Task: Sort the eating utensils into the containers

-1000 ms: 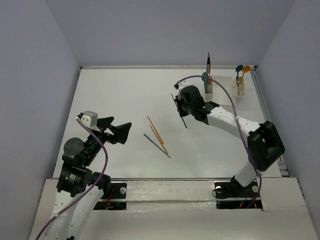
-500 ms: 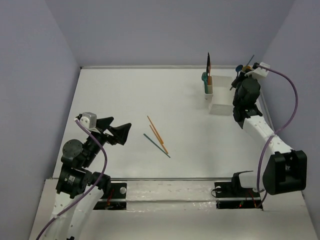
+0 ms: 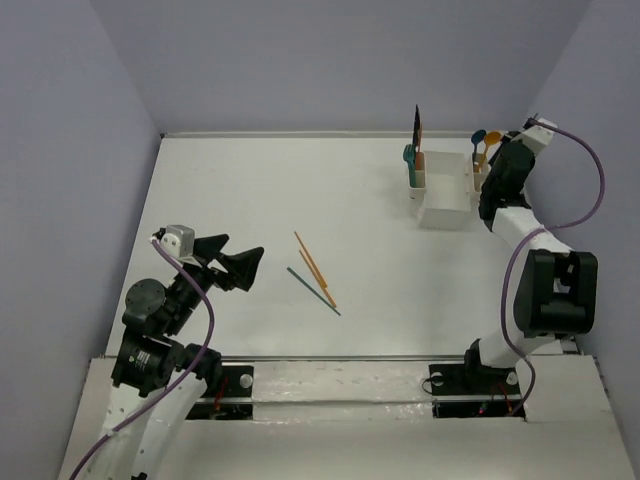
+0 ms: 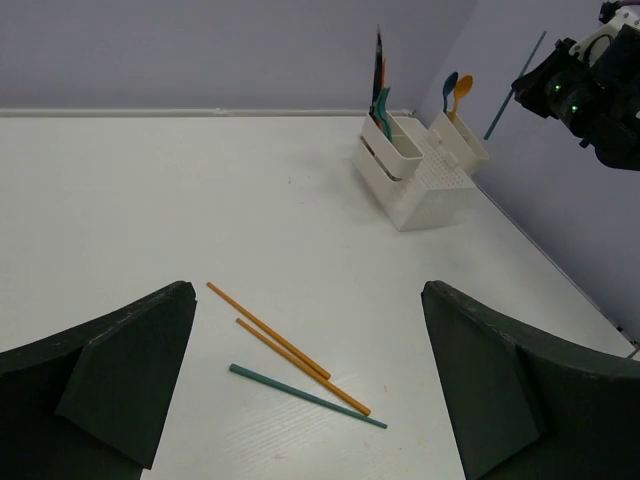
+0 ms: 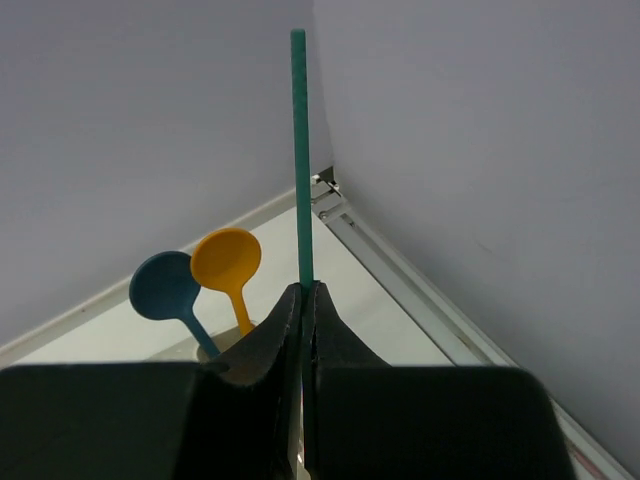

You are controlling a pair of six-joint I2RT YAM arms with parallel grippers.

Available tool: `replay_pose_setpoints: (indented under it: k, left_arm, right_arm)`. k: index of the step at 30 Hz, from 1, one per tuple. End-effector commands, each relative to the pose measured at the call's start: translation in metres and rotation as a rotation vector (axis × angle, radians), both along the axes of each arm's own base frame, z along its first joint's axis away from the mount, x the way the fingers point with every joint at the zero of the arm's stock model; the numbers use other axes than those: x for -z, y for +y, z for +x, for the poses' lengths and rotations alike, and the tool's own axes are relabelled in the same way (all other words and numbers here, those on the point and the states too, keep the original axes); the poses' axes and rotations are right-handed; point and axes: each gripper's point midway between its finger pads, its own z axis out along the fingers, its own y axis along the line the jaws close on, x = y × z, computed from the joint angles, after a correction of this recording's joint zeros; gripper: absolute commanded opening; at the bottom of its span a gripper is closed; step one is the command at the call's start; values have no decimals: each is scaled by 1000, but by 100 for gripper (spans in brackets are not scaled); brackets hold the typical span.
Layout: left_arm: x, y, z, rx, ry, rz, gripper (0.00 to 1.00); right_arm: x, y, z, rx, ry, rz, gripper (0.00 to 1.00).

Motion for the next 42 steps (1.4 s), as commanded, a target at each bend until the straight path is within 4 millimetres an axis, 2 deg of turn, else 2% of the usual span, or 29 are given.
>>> replay_pose_setpoints:
  k: [1,6,10,19,22,23,28,32,34,37,39,42]
  left_arm:
    - [-11,-1,-1,8,-47,-12,99]
    - [-11,-2,0,10,-46,-10,99]
    - [-10,-2,1,8,-42,-8,99]
    - [-10,-2,0,11,-43,-9,99]
    - [-10,-2,0,11,-44,-7,99]
    - [-10,-2,0,10,-45,-8,99]
    - [-12,-1,-1,7,-50,-12,99]
    - [-12,-1,-1,8,-52,-12,99]
    - [-11,-1,-1,8,-50,-11,99]
    - [-11,-2,-1,10,-50,-13,99]
    - [-12,-1,-1,10,-52,-12,99]
    - [-11,-1,0,7,-48,-12,99]
  right_arm:
    - [-38,-8,10,-3,-122,-13,0]
    - [-16,-3,17,-28,-100,28,0]
    - [11,5,20,-69,-73,64,0]
    - [31,14,15,-99,-51,84,0]
    - [33,22,13,-126,-44,87,19]
    - [36,23,12,-127,-33,105,22]
    - [28,41,12,-165,-29,106,40]
    - [16,51,7,-183,-20,118,66]
    - [-5,52,0,-186,-58,128,70]
    - [-36,66,-13,-224,-102,137,71]
    - [-52,90,-20,-318,-106,140,67]
    - [-47,155,-20,-545,-24,146,62]
